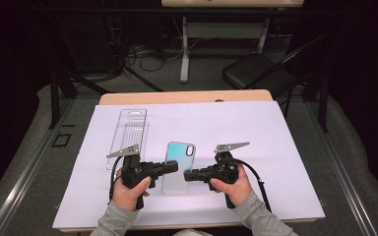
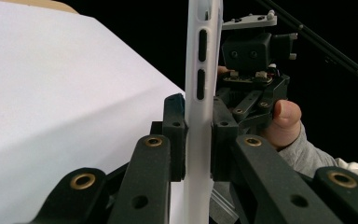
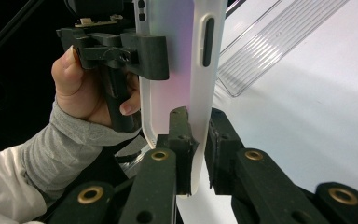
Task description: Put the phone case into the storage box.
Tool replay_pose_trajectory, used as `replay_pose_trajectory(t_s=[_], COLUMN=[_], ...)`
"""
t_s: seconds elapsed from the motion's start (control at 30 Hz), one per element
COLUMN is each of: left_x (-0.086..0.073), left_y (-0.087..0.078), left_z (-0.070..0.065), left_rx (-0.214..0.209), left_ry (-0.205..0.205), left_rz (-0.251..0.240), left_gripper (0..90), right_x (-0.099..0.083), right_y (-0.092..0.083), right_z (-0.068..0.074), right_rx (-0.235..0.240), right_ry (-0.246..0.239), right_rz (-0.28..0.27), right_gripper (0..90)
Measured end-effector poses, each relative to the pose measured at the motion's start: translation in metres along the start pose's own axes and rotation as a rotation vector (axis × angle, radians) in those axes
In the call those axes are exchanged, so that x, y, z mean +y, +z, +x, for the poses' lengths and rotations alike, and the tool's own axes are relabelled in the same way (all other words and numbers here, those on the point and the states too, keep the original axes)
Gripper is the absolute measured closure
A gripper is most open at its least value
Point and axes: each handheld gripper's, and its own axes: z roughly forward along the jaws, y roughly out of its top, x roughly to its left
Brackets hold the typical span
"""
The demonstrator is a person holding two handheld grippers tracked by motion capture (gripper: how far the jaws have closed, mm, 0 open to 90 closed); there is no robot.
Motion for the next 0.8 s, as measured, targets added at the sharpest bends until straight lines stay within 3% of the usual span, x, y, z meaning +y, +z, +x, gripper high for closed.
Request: replay_pose_trajectory(t_s=[0.57,0.7,0.8], left_x=[0.0007,0.0013,0.0015], left_y=[0.0003,-0.0002,-0.0009], left_z=[-0.0014,-0.0015,-0.0014], left_rx=[0.011,0.012,0.035], left_ry=[0.006,0.008,0.013], left_rz=[-0.013,-0.018,-0.022], left_gripper=[79.1,73.7,67.9], right_x=[-0.0001,-0.0007,-0.0004], right_y=[-0.0008,0.0007,0.0001], right_z=[0.0017,0.0024,0.0029], right_rx=[-0.011,-0.010,-0.016], right_ry=[-0.021,-0.023,-0.027], right_rz=[-0.012,-0.014,-0.013], right_gripper=[82.6,82.6,82.6])
